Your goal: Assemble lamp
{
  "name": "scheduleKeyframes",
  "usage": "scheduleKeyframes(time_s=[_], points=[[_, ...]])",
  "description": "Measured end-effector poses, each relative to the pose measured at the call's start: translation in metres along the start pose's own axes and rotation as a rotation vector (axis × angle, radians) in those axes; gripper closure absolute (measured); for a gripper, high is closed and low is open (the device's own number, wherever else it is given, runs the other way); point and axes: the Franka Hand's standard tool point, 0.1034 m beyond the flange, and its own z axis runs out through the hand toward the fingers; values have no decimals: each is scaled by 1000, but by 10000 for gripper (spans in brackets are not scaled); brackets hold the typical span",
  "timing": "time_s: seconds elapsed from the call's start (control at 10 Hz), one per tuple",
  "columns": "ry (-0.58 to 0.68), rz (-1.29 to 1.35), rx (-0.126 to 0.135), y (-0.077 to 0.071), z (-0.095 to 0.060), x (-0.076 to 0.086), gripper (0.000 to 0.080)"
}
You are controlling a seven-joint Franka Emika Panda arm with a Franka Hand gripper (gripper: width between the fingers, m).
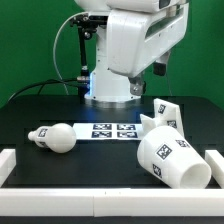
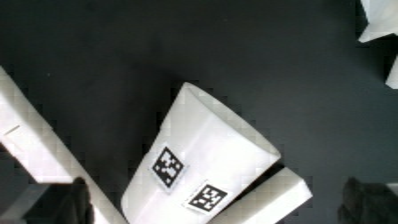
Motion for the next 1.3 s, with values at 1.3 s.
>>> scheduleKeyframes(time_s=[1.3], points=[[23, 298, -26, 7, 10, 9, 100]])
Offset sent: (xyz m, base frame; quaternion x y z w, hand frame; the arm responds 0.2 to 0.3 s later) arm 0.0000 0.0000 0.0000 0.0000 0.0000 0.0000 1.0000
